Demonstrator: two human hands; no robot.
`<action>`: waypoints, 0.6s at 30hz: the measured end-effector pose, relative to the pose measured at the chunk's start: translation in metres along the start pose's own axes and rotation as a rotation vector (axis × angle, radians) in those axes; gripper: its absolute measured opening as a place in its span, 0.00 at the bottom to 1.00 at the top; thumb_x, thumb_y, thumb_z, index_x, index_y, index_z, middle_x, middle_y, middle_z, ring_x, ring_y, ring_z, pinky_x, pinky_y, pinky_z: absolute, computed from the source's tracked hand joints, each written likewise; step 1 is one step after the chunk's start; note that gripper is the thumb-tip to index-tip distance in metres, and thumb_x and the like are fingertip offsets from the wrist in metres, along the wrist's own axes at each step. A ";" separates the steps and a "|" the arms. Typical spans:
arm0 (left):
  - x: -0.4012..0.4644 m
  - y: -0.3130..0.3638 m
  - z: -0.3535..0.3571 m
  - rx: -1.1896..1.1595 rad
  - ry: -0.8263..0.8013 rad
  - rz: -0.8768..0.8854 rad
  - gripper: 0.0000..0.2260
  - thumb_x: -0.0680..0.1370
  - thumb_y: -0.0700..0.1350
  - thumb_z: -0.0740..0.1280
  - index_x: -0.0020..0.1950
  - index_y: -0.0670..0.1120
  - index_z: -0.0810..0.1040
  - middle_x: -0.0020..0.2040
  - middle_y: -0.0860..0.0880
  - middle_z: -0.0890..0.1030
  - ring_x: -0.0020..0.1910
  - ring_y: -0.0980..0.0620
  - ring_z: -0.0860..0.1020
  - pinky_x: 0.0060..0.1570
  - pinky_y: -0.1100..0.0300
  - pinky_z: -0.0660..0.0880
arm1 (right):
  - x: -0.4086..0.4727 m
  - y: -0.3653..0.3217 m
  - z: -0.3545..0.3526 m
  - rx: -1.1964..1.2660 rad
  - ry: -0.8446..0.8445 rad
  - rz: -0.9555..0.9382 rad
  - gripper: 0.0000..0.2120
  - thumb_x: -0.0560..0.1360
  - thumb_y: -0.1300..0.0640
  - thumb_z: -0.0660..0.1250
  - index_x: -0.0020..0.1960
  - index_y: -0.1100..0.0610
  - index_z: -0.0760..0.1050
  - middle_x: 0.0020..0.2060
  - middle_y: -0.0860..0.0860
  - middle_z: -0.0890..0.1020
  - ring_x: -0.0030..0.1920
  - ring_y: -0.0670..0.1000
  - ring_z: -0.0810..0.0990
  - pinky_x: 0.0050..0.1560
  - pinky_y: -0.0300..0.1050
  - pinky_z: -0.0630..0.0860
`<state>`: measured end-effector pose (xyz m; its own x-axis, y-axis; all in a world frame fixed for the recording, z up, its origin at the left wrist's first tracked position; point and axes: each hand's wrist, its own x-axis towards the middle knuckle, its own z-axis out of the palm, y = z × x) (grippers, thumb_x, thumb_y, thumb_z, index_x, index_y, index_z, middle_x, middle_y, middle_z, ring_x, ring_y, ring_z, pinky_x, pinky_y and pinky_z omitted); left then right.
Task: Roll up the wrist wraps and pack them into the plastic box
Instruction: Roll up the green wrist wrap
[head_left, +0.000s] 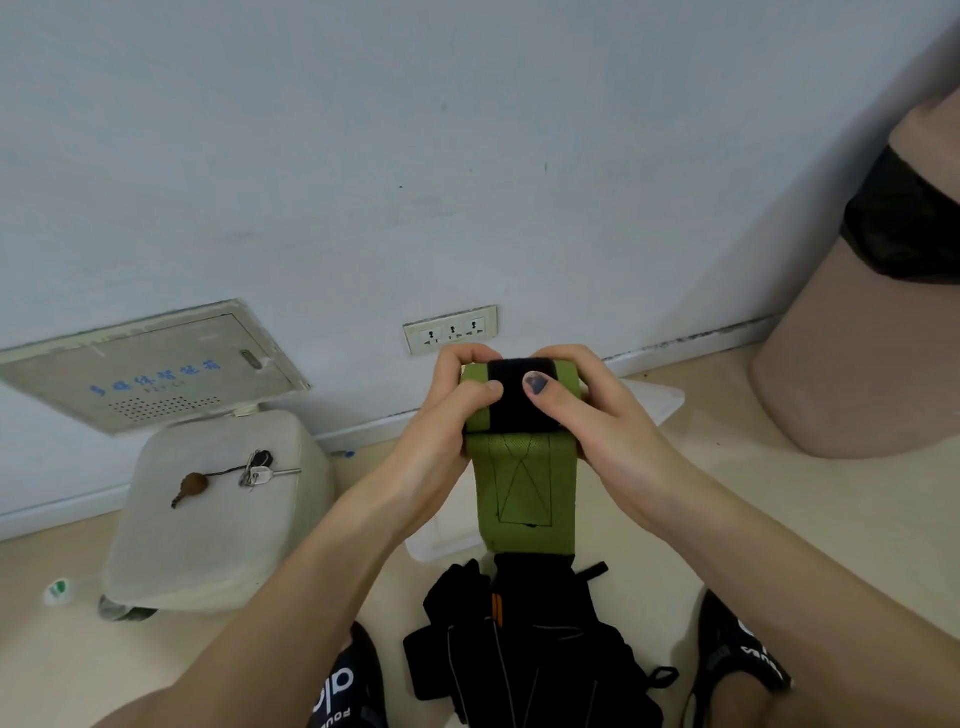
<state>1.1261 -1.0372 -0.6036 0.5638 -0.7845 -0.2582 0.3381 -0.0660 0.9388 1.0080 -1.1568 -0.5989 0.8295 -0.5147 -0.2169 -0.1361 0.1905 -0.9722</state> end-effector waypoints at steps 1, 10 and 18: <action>0.000 0.000 0.000 0.028 -0.002 -0.004 0.14 0.74 0.52 0.65 0.59 0.53 0.72 0.51 0.48 0.83 0.52 0.47 0.81 0.59 0.43 0.75 | 0.000 -0.002 -0.001 0.017 0.005 -0.012 0.05 0.81 0.50 0.69 0.57 0.45 0.79 0.50 0.57 0.85 0.51 0.53 0.86 0.56 0.53 0.83; -0.003 0.000 0.002 0.158 -0.027 -0.042 0.13 0.77 0.59 0.65 0.61 0.59 0.74 0.55 0.54 0.85 0.57 0.48 0.85 0.62 0.33 0.77 | -0.002 -0.006 -0.006 0.121 -0.016 0.006 0.09 0.81 0.56 0.69 0.60 0.49 0.79 0.53 0.60 0.85 0.53 0.58 0.86 0.51 0.52 0.85; 0.006 -0.004 0.002 0.127 0.060 -0.051 0.08 0.70 0.67 0.69 0.44 0.67 0.78 0.44 0.58 0.86 0.47 0.50 0.86 0.56 0.35 0.80 | -0.001 0.001 -0.005 -0.015 -0.021 -0.131 0.13 0.79 0.61 0.73 0.59 0.47 0.78 0.48 0.53 0.85 0.53 0.54 0.84 0.54 0.51 0.81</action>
<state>1.1267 -1.0425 -0.6086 0.5940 -0.7400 -0.3155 0.2712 -0.1850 0.9446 1.0041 -1.1606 -0.6006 0.8519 -0.5165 -0.0859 -0.0337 0.1096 -0.9934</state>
